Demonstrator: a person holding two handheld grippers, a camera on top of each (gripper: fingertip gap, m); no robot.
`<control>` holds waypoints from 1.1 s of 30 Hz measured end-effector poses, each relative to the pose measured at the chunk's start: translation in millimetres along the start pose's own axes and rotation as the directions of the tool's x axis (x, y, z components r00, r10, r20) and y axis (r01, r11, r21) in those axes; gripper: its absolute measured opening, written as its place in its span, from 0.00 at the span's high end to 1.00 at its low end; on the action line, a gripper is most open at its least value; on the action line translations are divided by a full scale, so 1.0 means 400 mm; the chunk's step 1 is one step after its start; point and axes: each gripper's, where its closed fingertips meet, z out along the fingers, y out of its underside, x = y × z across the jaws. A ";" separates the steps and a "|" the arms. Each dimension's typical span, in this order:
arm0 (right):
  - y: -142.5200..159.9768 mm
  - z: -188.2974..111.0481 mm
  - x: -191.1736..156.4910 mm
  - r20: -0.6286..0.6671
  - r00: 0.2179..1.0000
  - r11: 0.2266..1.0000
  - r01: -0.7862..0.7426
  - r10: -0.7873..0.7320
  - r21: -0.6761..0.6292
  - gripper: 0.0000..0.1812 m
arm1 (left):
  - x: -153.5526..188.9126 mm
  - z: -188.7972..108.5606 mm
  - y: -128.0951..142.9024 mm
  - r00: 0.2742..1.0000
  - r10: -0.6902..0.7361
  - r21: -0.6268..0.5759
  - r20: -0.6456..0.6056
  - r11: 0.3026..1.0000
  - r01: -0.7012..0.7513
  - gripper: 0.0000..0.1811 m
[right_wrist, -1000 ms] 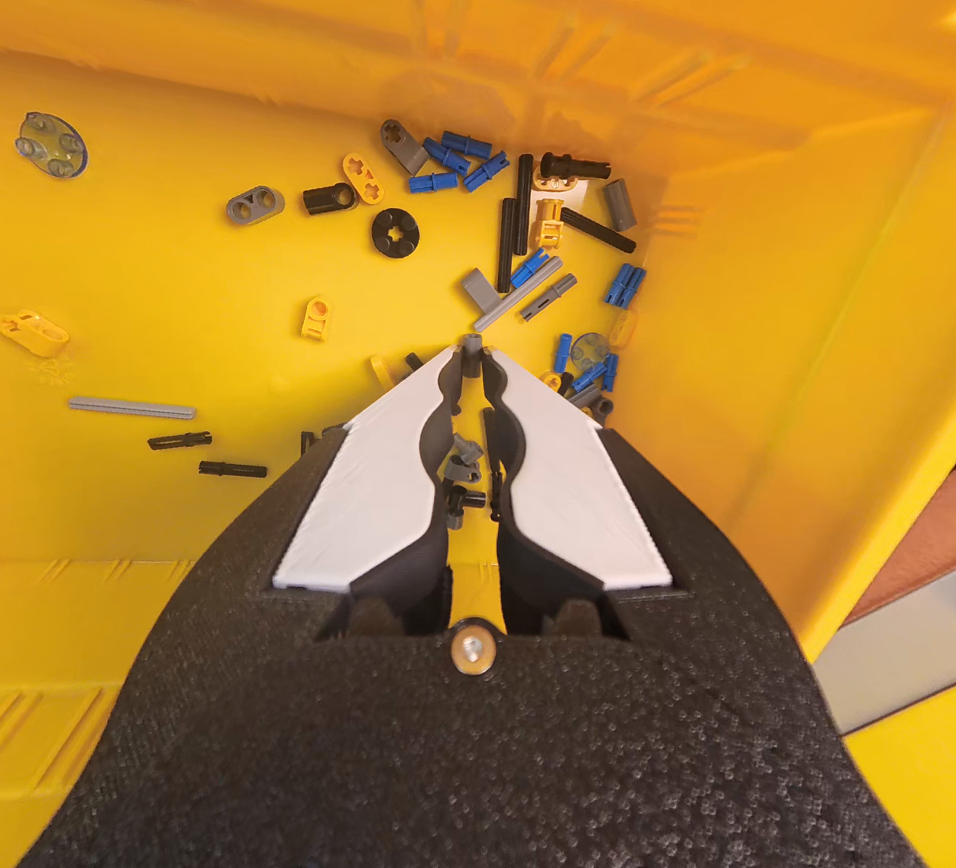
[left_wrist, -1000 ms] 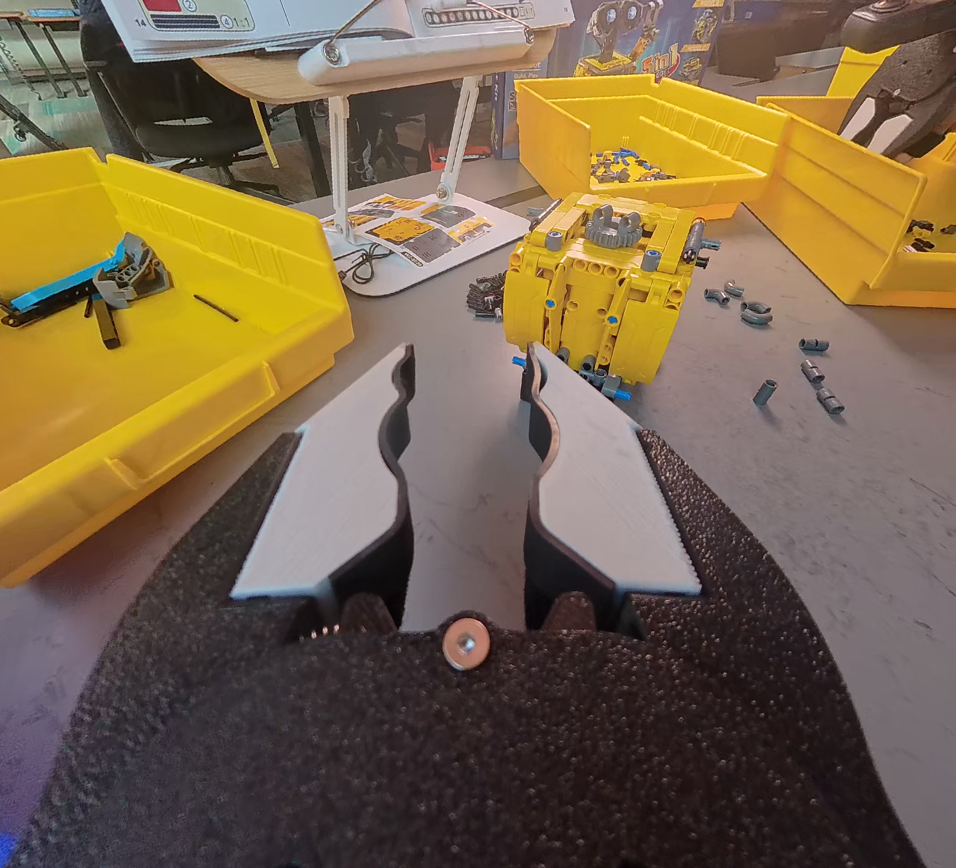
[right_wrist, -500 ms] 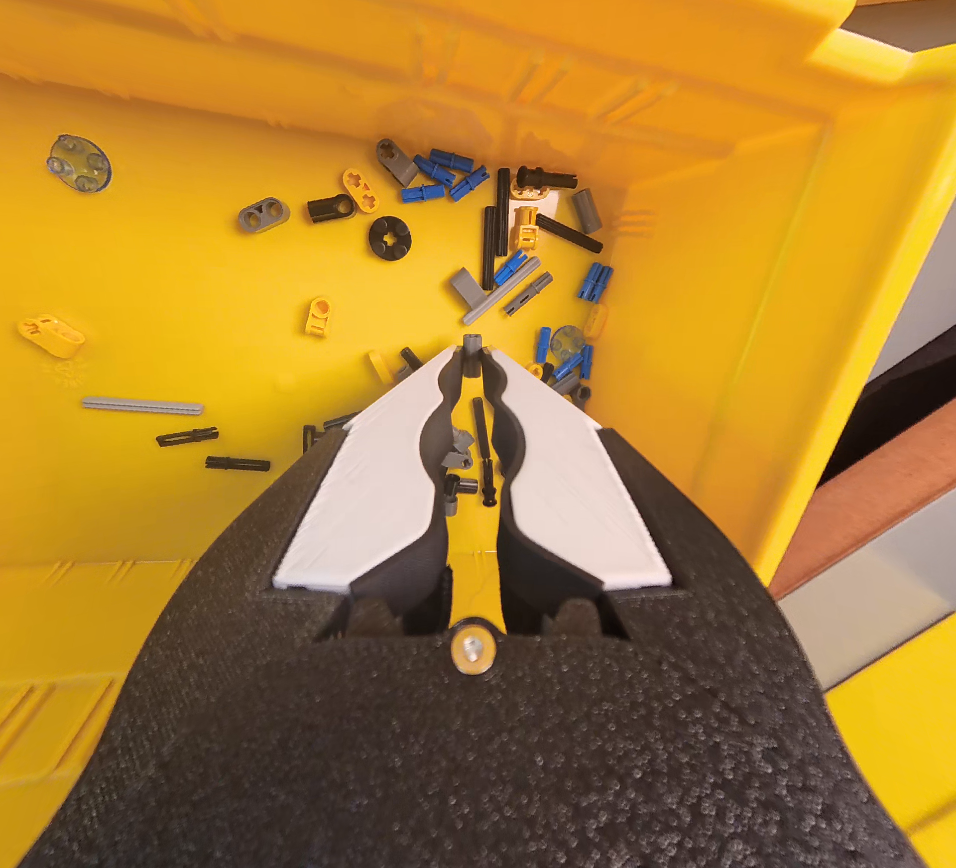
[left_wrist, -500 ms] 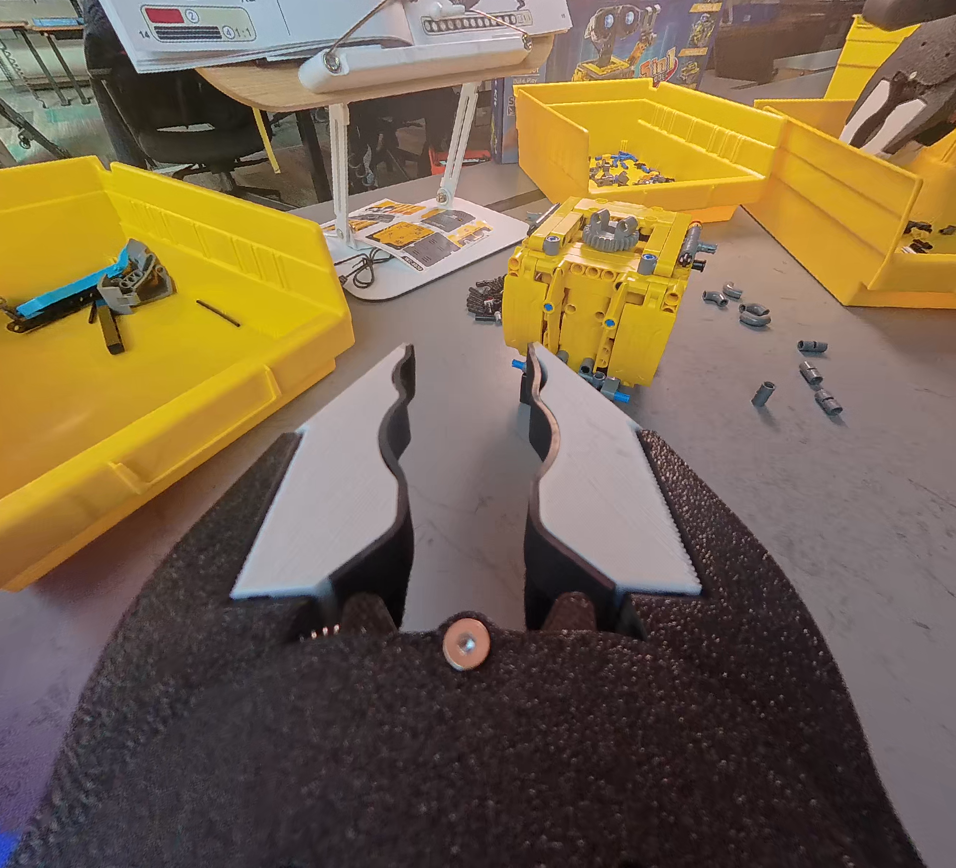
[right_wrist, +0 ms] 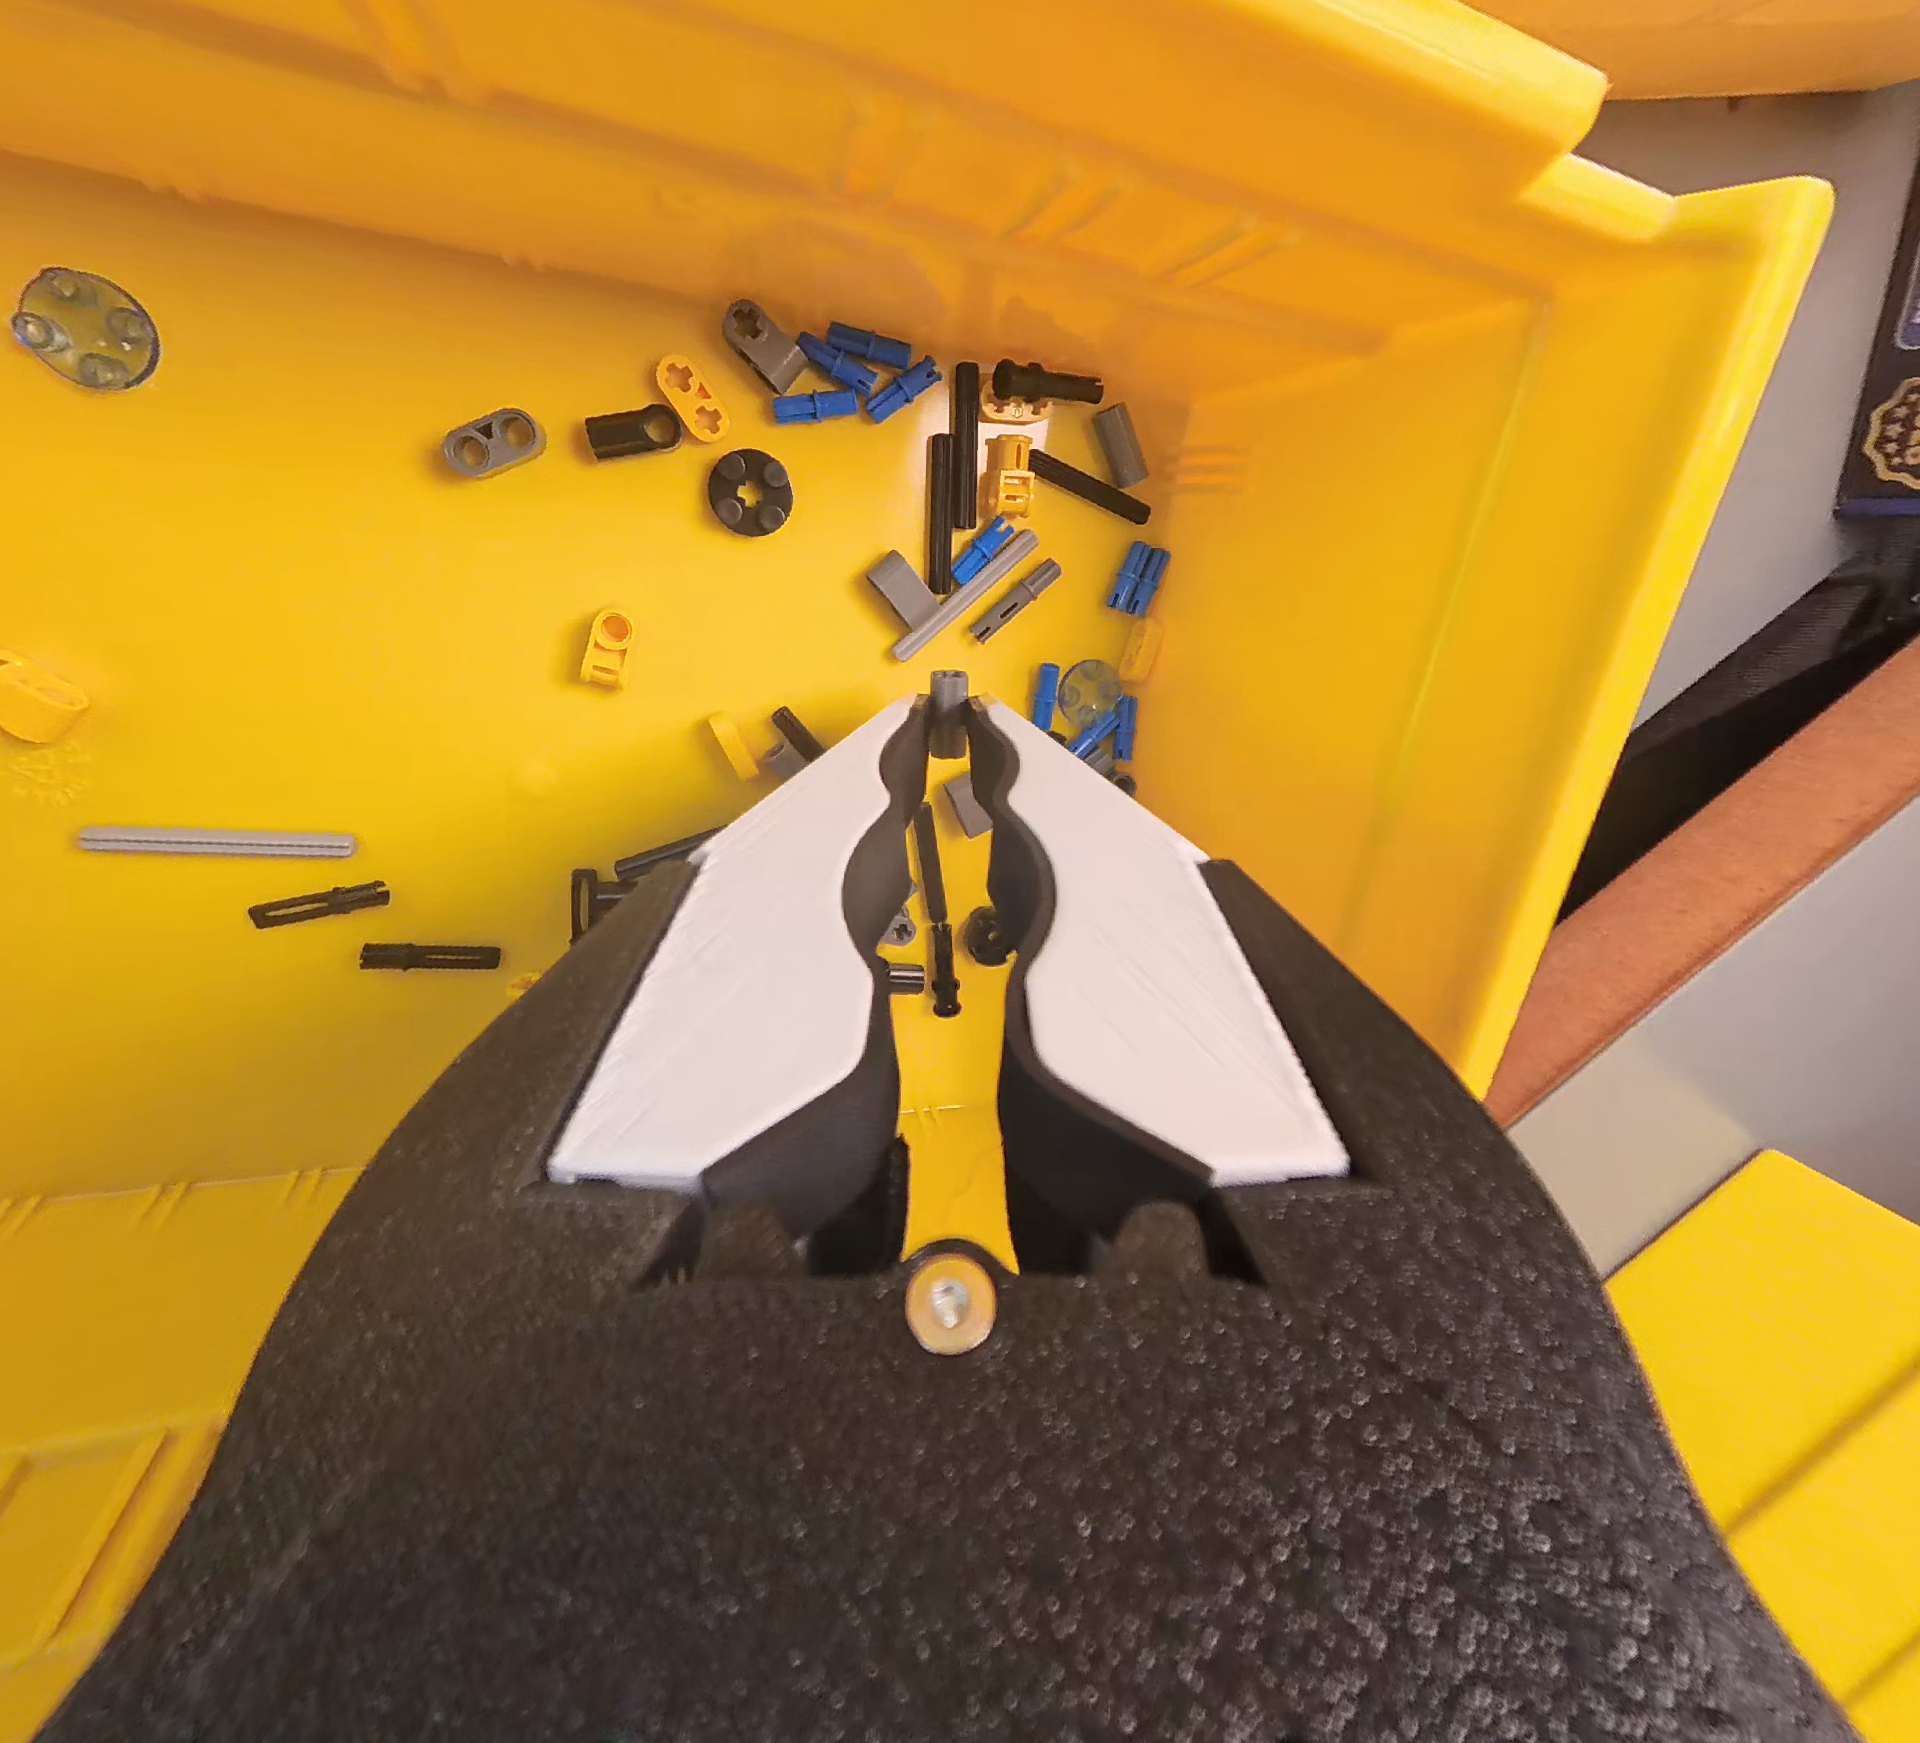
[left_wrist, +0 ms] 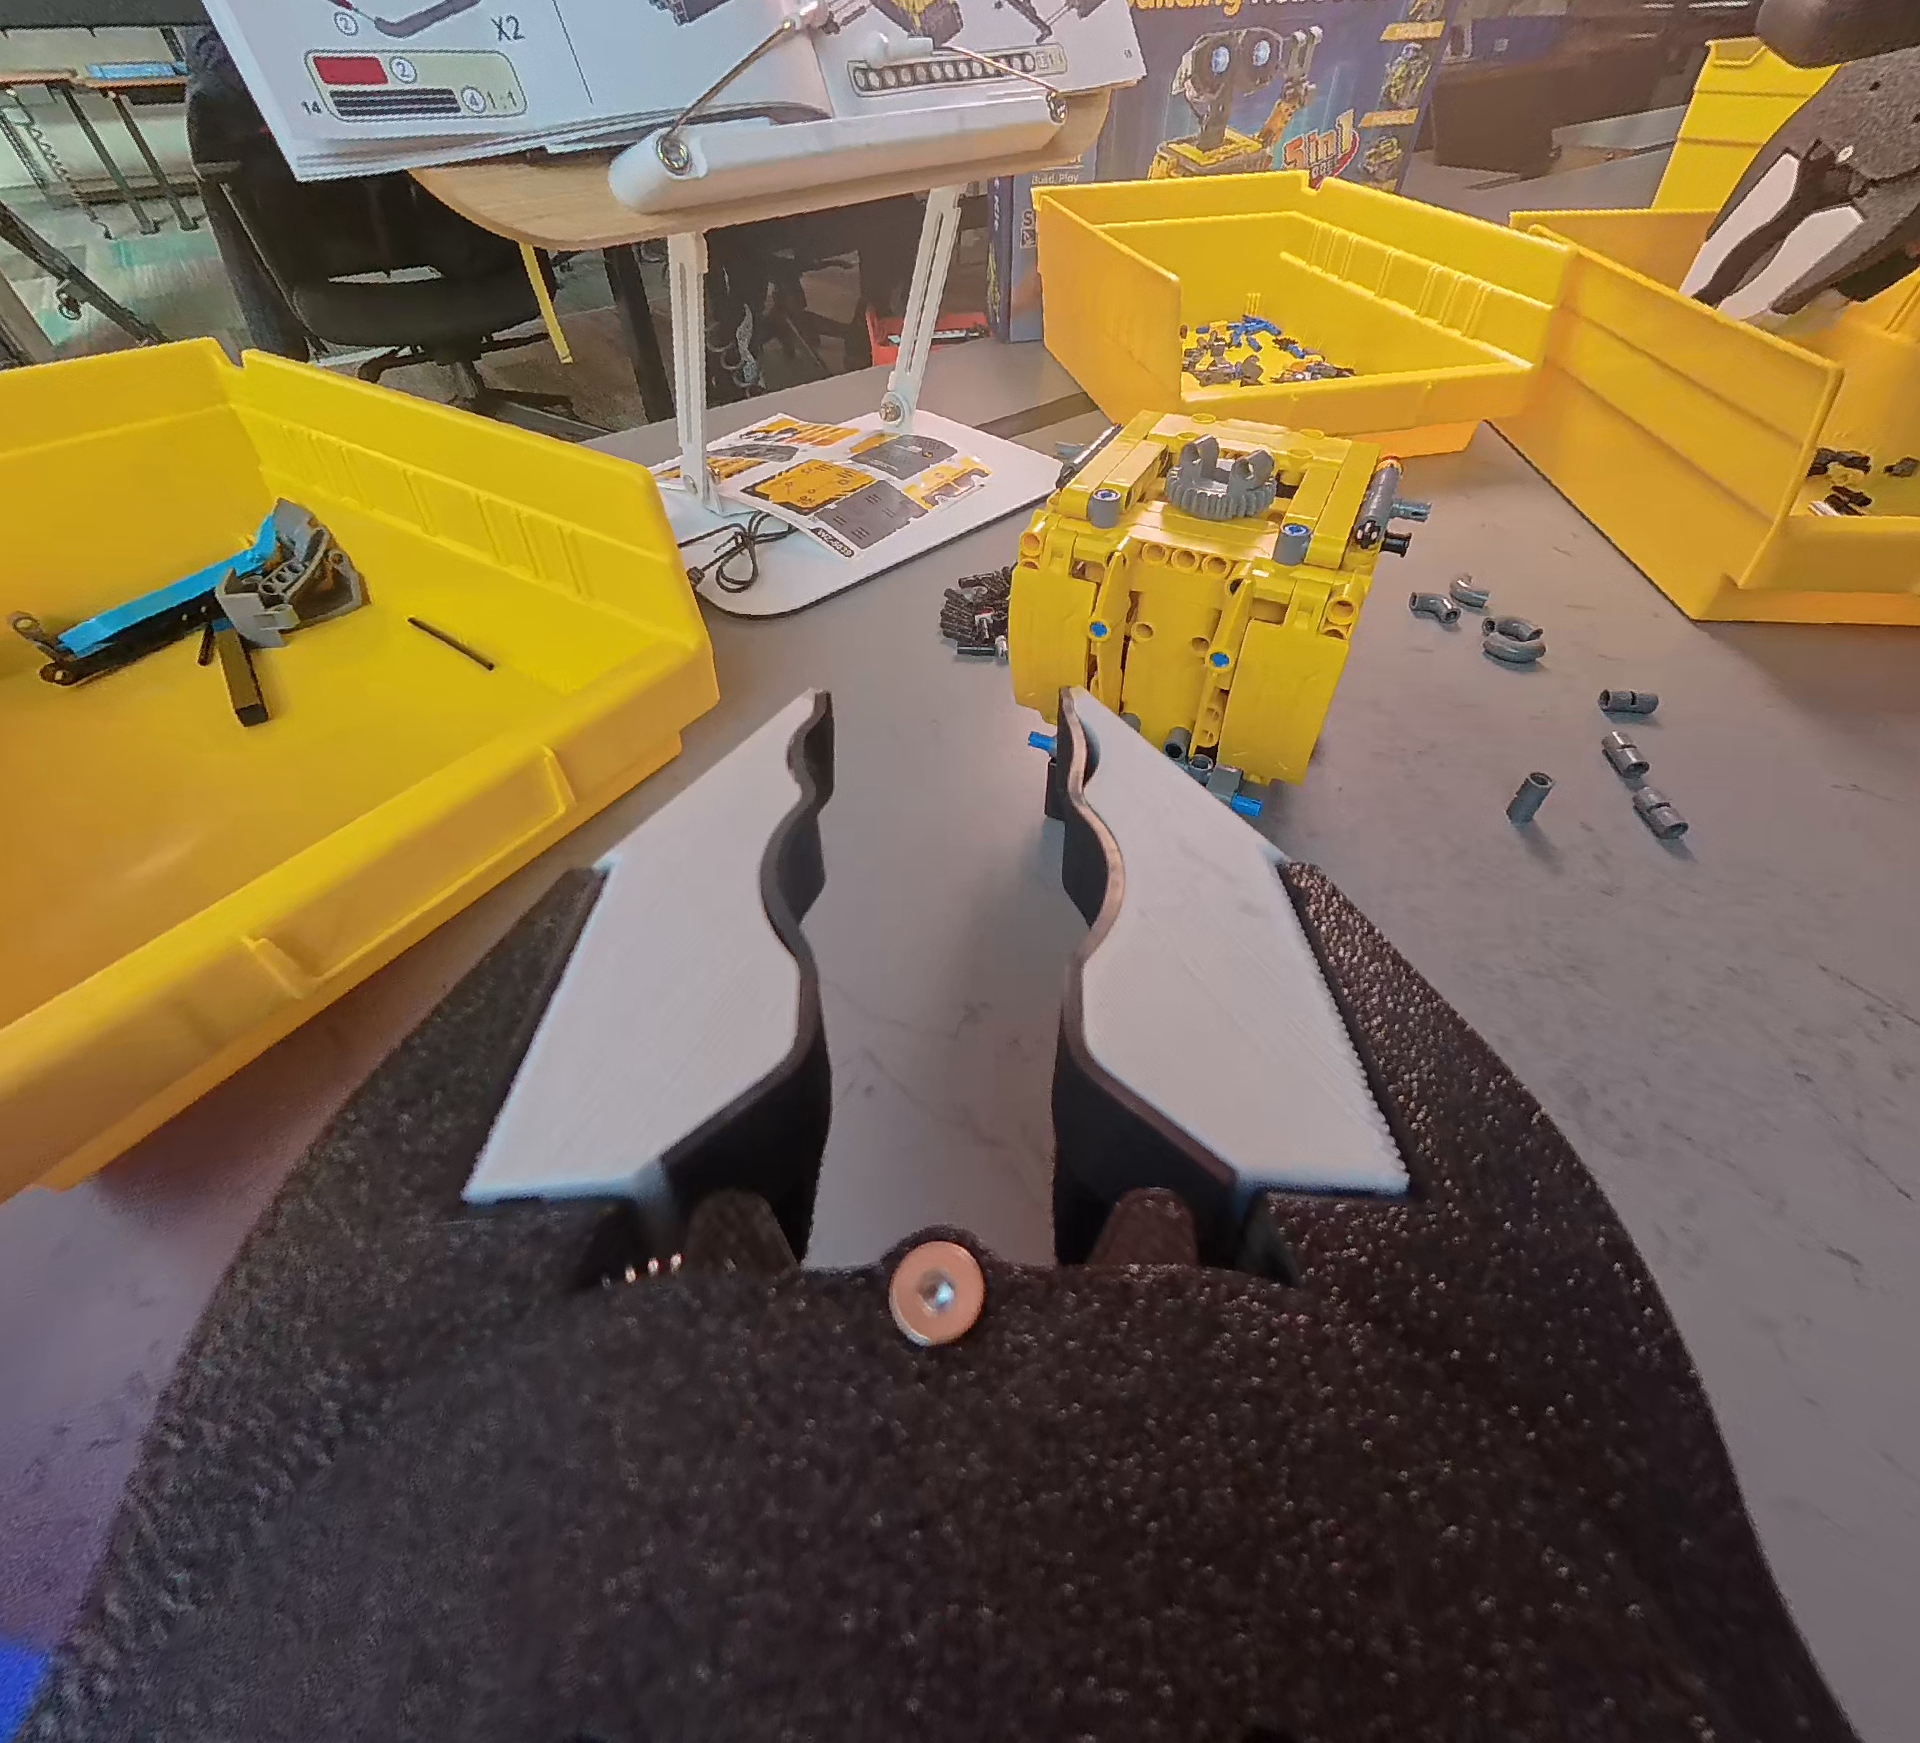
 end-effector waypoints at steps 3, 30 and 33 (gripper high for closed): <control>0.001 0.001 0.003 -0.007 1.000 1.000 -0.005 0.005 0.003 0.96 | 0.000 -0.002 -0.002 1.000 0.001 0.002 0.000 1.000 -0.001 0.77; 0.102 0.039 0.112 -0.204 0.977 0.950 -0.005 -0.061 -0.311 1.00 | -0.009 0.031 0.054 1.000 -0.009 -0.082 0.016 0.997 0.011 0.77; 0.116 0.049 0.100 -0.173 0.982 0.941 0.011 -0.073 -0.338 1.00 | -0.009 0.032 0.055 1.000 -0.009 -0.083 0.014 0.997 0.010 0.77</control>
